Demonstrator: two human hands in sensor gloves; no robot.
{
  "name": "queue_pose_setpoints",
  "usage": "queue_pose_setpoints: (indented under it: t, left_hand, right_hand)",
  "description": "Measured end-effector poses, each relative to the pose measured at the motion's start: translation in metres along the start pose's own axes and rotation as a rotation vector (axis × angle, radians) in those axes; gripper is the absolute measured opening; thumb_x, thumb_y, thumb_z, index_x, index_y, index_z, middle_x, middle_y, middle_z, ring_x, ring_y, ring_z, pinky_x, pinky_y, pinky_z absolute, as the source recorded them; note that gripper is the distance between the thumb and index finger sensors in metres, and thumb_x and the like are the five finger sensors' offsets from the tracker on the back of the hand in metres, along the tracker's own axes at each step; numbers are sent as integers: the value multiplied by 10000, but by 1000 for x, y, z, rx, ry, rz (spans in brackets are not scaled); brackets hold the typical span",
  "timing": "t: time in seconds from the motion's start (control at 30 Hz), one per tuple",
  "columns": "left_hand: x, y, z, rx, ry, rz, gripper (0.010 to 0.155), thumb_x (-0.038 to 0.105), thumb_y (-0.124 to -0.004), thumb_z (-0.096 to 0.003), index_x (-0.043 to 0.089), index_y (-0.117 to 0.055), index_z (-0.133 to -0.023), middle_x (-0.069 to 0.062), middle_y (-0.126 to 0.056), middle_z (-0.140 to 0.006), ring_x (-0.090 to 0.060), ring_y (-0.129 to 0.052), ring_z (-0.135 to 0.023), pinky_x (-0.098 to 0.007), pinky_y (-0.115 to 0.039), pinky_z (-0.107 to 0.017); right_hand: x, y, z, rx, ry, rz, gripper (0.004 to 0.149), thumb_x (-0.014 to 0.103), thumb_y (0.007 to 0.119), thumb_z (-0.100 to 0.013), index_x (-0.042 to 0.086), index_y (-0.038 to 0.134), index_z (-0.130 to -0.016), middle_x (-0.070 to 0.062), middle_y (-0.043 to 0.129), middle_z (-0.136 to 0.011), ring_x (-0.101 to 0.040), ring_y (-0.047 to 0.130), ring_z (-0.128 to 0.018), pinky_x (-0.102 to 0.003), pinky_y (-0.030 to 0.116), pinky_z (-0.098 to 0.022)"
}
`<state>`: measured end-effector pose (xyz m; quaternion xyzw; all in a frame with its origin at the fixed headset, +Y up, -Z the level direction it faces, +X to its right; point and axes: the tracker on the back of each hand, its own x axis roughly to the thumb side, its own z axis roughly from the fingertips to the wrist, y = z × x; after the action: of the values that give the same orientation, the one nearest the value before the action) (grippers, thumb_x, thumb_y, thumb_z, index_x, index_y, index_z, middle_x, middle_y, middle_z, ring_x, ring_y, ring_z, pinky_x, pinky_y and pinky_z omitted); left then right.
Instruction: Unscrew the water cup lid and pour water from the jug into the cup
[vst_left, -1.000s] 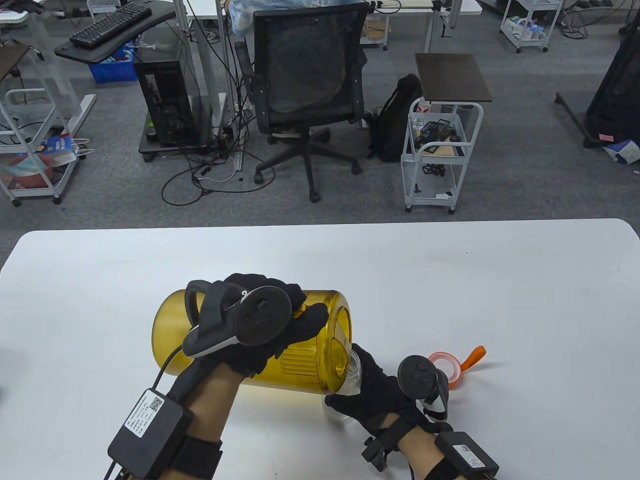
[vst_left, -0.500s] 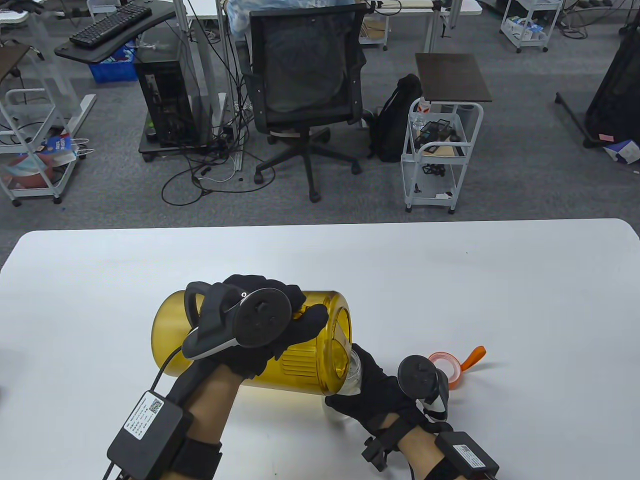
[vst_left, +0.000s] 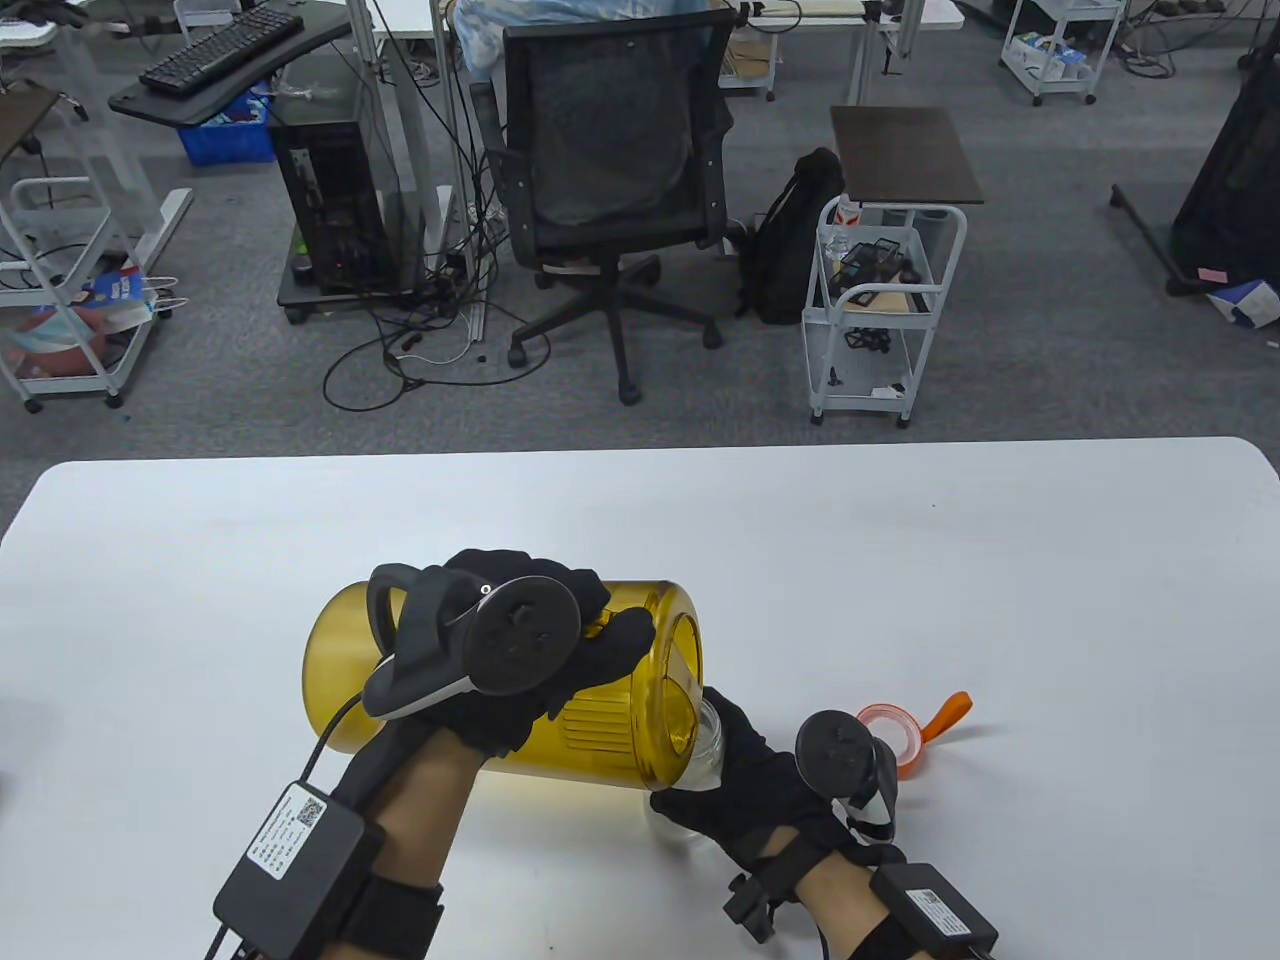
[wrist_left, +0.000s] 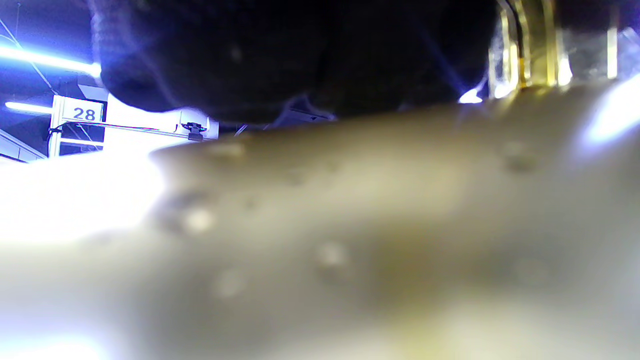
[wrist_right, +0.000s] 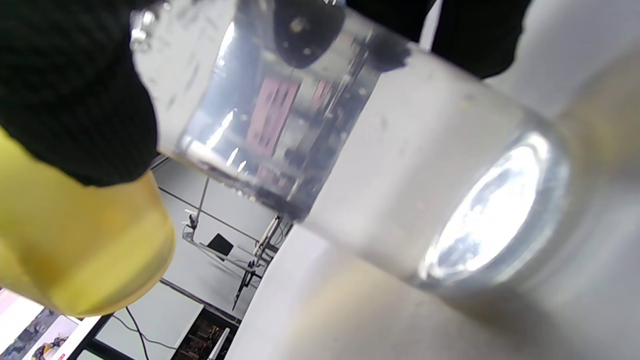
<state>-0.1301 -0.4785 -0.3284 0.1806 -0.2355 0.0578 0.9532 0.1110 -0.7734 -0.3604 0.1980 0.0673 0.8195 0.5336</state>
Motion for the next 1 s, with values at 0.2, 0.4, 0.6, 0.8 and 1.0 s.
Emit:
queue_pose_setpoints:
  t: [0.2,0.4,0.6,0.8,1.0]
  left_hand:
    - [0,0,0,0,-1,-3,682,860,-676,-368,276,-1021,-448,37,-1041,-265,-218,-1040,-203,-479,-898,-411]
    - [1,0,0,1,-2,-7,682,858,-677,-369,275,-1021,-447,38,-1040,-266,-217,-1040,-204,-478,-898,-412]
    - [2,0,0,1,-4,-6,682,858,-676,-369,275,-1021,-449,39,-1041,-265,-218,-1040,-203,-478,-898,-412]
    - [3,0,0,2,-6,-10,683,858,-676,-370,274,-1021,-448,37,-1040,-265,-219,-1040,-204,-479,-897,-411]
    - [3,0,1,4,-7,-9,682,858,-675,-368,276,-1021,-447,38,-1041,-265,-217,-1041,-203,-478,-898,-411]
  right_hand:
    - [0,0,0,0,-1,1,1048,613,1022,-335,274,370,-1083,-75,527,-1110,-488,703,-972,-721,658,-671]
    - [0,0,0,0,-1,1,1049,613,1022,-335,273,370,-1083,-75,527,-1110,-489,702,-972,-721,658,-671]
    - [0,0,0,0,-1,1,1048,614,1022,-335,274,371,-1082,-74,528,-1110,-489,703,-971,-722,658,-670]
    - [0,0,0,0,-1,1,1048,612,1022,-336,273,369,-1083,-75,528,-1110,-489,703,-971,-723,658,-670]
    - [0,0,0,0,0,2,1049,614,1022,-334,273,371,-1083,-75,527,-1110,-489,703,-971,-723,658,-669]
